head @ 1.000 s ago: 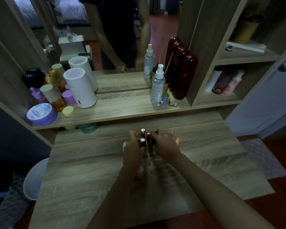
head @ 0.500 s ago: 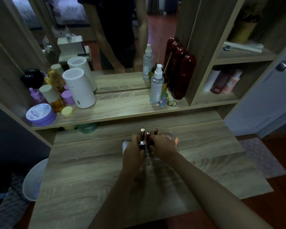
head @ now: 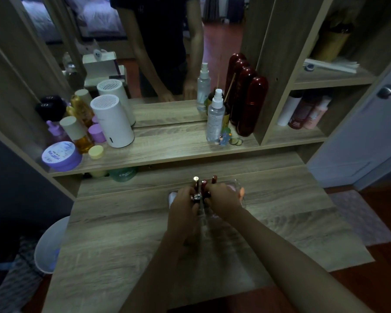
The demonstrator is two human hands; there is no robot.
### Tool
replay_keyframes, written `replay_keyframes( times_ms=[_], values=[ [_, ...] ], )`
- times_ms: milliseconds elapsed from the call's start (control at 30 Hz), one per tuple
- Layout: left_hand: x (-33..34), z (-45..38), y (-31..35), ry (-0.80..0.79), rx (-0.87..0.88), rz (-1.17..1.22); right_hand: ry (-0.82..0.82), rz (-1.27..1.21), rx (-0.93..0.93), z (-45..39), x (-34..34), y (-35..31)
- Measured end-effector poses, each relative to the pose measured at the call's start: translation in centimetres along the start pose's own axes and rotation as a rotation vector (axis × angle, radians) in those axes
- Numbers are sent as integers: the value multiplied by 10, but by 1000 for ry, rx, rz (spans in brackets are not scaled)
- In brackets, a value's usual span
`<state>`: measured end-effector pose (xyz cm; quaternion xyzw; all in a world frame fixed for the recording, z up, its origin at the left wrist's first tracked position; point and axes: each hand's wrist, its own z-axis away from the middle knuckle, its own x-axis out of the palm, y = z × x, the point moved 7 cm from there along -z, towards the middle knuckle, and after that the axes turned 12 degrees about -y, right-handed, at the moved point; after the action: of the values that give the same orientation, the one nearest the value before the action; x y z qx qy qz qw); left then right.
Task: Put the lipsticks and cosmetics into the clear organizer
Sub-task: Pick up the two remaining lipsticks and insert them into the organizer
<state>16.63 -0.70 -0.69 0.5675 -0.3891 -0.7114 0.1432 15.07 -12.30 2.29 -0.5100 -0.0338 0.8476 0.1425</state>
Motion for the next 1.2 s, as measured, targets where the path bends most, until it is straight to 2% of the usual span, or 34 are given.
replay_keyframes(
  times_ms=[200,400,600,933,1200],
  values=[
    [-20,-4,6,47,-1,63,133,-138,-75,8,-16,7],
    [-38,-19,24,33,74,75,431,-292,-108,19,-50,28],
    [-42,-27,29,6,59,7,297,-246,-94,1,-47,20],
    [-35,-31,25,-14,74,-3,281,-213,-82,-10,-54,25],
    [-34,-32,24,-8,96,-6,229,-92,-112,-14,-56,14]
  ],
)
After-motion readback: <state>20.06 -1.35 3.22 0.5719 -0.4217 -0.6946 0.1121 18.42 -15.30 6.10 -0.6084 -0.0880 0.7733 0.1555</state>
